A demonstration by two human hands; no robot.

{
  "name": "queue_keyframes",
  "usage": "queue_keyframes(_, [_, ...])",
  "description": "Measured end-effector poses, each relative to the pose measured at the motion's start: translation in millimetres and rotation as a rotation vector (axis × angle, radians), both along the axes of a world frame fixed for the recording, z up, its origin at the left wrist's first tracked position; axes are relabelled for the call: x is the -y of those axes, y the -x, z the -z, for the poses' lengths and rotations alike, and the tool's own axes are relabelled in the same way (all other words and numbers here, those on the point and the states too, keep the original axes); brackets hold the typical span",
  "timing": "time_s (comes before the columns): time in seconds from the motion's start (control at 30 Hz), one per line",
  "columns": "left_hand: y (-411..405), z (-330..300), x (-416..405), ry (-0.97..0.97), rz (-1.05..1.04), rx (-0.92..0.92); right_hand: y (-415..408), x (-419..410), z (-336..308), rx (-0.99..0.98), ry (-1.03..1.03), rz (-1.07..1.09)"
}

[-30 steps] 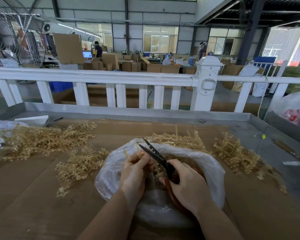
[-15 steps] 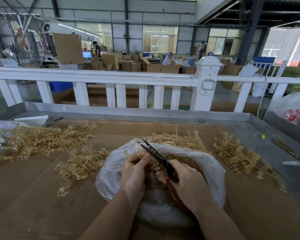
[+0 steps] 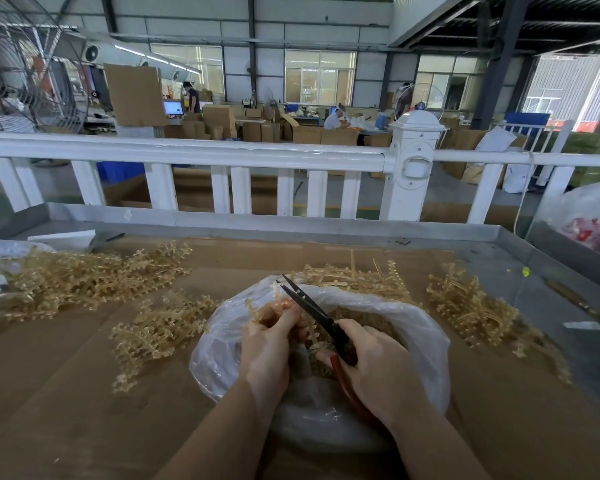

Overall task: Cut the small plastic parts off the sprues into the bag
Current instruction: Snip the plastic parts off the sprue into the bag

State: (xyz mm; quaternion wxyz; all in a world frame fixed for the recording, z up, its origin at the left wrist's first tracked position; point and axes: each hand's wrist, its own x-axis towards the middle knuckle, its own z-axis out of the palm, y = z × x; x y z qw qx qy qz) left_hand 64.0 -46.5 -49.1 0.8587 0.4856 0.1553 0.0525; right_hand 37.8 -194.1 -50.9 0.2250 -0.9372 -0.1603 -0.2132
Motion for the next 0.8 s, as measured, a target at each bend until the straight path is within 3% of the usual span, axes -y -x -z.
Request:
queue_keyframes(0.27, [2.3, 3.9, 0.4, -0.143, 0.064, 0.068, -1.2, -2.2, -5.8, -0.097, -0.049, -0.046])
queue_keyframes(0.8, [0.1, 1.3, 2.8, -0.18, 0.018, 0.024, -7.5, -2.7, -18.4, -0.193, -0.032, -0.066])
